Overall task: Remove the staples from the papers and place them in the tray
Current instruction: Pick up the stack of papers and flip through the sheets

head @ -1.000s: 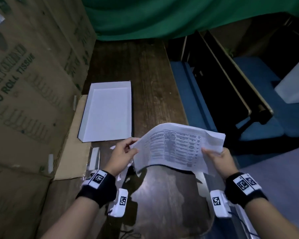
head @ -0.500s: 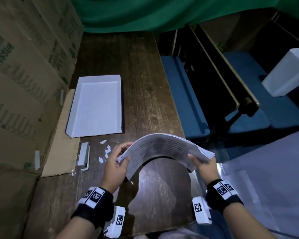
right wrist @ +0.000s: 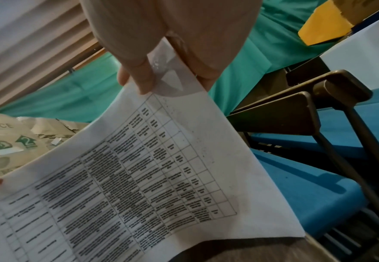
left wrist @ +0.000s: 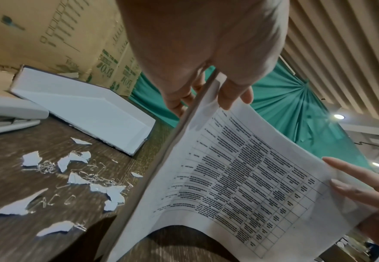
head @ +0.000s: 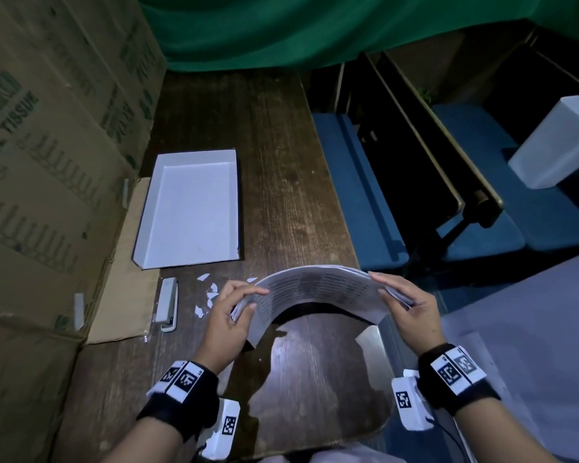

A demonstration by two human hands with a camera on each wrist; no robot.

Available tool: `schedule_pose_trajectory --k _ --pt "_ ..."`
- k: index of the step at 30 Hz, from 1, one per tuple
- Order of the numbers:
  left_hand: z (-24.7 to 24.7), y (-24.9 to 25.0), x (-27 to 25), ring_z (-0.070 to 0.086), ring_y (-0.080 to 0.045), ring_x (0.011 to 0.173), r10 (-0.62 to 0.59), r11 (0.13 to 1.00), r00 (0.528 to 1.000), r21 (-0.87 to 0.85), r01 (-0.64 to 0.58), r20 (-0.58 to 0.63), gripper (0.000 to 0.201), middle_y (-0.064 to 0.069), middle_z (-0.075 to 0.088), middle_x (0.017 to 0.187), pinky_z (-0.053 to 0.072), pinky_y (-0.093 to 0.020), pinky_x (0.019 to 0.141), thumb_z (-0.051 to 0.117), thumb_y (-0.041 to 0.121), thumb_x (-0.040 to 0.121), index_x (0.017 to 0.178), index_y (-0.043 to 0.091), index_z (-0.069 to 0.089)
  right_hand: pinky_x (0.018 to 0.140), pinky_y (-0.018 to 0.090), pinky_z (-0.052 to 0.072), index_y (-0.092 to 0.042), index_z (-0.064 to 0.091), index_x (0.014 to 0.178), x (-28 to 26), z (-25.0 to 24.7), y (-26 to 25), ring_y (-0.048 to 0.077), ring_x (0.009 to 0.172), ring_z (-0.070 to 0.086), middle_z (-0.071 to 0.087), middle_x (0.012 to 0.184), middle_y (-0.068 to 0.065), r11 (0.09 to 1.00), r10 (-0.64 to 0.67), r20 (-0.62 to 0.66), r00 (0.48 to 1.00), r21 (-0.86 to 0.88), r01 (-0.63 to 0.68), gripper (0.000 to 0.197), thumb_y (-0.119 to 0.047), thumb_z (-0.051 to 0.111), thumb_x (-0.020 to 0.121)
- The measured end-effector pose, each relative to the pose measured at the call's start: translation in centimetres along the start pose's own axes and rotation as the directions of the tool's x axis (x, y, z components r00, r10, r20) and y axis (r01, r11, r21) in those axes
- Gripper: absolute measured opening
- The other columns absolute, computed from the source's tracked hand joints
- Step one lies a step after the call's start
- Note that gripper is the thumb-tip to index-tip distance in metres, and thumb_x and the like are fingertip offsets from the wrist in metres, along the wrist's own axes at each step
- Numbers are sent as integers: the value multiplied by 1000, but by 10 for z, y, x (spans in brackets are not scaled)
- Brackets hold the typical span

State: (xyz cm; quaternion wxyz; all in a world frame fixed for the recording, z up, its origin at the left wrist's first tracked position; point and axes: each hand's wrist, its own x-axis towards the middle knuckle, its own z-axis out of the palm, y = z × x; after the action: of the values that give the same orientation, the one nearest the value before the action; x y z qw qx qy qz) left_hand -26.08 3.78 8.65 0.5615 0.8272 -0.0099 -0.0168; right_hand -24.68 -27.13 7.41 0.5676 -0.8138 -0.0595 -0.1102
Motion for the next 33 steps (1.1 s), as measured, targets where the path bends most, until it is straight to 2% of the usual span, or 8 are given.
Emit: schedule_pose_trajectory --k 4,9,14,18,21,27,31,33 --pt "-2 -2 3 53 1 102 24 1000 998 9 -23 -53 38 11 55 100 42 -2 80 54 -3 91 91 32 68 89 9 49 -27 72 101 1 4 -1 -4 99 66 71 99 -29 996 74 -62 995 54 -70 54 20 51 84" --pt "-3 4 6 56 -7 101 104 995 989 15 -103 -102 31 -1 57 101 46 -7 81 54 -8 89 94 19 69 84 7 49 -9 69 103 6 8 -9 -7 92 67 72 94 -29 989 59 -126 990 141 -41 45 25 49 82" --pt "1 -9 3 55 -2 103 86 995 991 53 -81 -99 36 4 59 102 42 -3 83 55 -8 88 93 27 66 89 7 48 -40 71 100 -2 17 -9 -8 98 65 71 98 -31 993 68 -136 988 102 -54 65 20 52 84" --pt "-3 -10 9 54 -1 104 97 992 992 94 -89 -87 36 7 59 102 45 -4 82 55 -9 87 93 25 65 84 2 45 -14 68 104 7 17 -12 -14 95 63 69 94 -36 996 70 -113 991 70 -62 41 18 54 84" --pt "-11 5 21 57 0 105 125 987 990 108 -117 -72 39 7 61 103 49 -10 89 52 -14 86 96 22 66 86 1 43 -19 67 106 20 4 -12 -17 96 60 69 97 -34 991 93 -78 993 -84 -100 30 3 62 86" --pt "-34 71 59 57 -6 106 290 882 911 288 -373 292 41 9 62 109 51 -29 91 57 -4 84 107 29 62 77 24 51 -23 68 113 67 -21 -26 -1 73 64 67 73 -14 791 364 260 894 -594 -149 42 -7 73 74" --pt "-34 119 76 54 -6 97 341 775 804 339 -534 487 35 9 62 105 47 -24 84 63 3 81 107 27 62 93 19 45 -37 55 126 85 11 -79 -4 102 59 65 106 -18 882 261 493 830 -471 3 67 -41 82 64" --pt "-29 135 81 53 -9 94 355 734 763 345 -585 540 40 6 61 103 47 -26 82 61 -2 79 108 25 61 93 18 46 -33 58 123 89 35 -99 -4 106 60 67 112 -17 937 140 547 825 -344 69 60 -42 80 68"
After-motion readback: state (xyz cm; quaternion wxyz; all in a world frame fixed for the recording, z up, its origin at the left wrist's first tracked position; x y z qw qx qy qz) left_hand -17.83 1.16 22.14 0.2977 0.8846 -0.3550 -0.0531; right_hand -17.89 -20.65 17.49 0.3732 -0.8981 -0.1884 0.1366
